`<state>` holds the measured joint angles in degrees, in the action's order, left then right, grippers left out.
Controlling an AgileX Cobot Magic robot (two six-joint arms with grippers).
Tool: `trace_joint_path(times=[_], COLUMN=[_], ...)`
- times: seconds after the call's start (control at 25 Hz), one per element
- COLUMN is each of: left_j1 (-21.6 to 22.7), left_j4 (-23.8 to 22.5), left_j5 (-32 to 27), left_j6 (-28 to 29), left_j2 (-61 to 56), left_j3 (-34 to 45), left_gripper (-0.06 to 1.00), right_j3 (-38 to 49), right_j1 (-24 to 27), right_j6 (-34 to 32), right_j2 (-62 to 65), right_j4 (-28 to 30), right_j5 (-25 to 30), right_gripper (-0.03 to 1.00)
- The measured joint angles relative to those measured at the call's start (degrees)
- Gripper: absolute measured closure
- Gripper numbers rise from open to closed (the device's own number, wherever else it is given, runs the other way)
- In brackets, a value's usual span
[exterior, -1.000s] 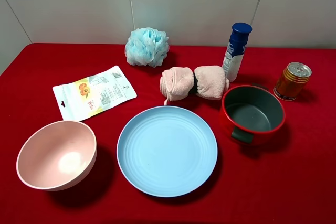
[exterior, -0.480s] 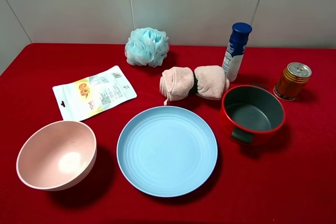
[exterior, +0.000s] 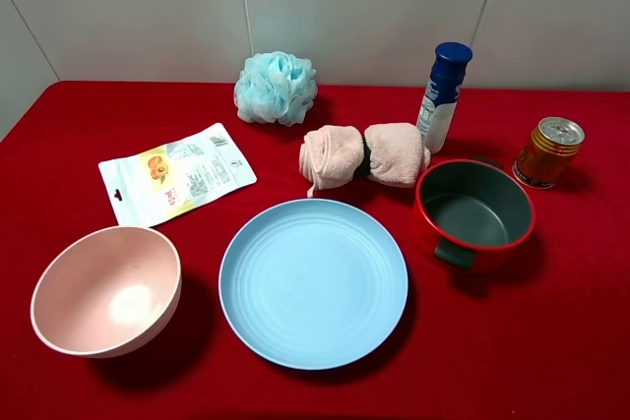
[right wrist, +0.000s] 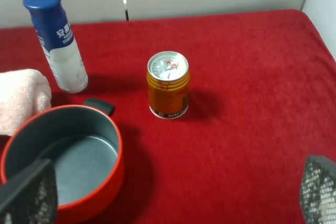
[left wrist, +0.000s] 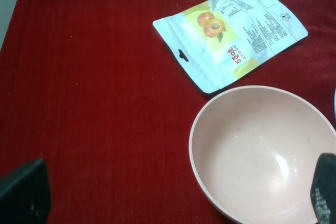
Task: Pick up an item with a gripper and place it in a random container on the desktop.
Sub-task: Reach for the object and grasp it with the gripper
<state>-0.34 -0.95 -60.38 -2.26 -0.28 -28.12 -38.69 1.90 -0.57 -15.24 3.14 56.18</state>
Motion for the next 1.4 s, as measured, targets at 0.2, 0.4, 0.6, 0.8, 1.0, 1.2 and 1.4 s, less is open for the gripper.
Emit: trace_joint_path(times=[0.2, 0.4, 0.6, 0.8, 1.0, 1.2, 1.4], left_j1=[0.0, 0.0, 0.0, 0.0, 0.0, 0.0, 0.0], left_j4=[0.0, 0.0, 0.0, 0.0, 0.0, 0.0, 0.0], left_j5=[0.0, 0.0, 0.0, 0.0, 0.0, 0.0, 0.0], left_j6=[0.0, 0.0, 0.0, 0.0, 0.0, 0.0, 0.0], left_j2=[0.0, 0.0, 0.0, 0.0, 0.0, 0.0, 0.0], left_j3=[0.0, 0.0, 0.0, 0.0, 0.0, 0.0, 0.0], left_gripper=[-0.04, -0.04, -0.04, -0.04, -0.04, -0.04, -0.04], right_j3=[-3.2, -6.2, -9.8, -12.3, -14.8, -19.6, -24.5], right_j1=[0.0, 0.0, 0.0, 0.0, -1.1, -6.6, -11.4], right_j6=[3.4, 7.2, 14.4, 20.9, 27.0, 28.8, 29.9], right_j2=[-10.6, -20.9, -30.9, -39.5, -46.0, -52.9, -60.3], right_j4=[-0.1, -2.1, -7.0, -13.0, -18.0, -16.4, -14.5], right_j5=[-2.8, -4.9, -5.9, -7.7, -8.5, -8.4, -8.3], right_gripper=[0.28, 0.28, 0.28, 0.28, 0.28, 0.28, 0.28])
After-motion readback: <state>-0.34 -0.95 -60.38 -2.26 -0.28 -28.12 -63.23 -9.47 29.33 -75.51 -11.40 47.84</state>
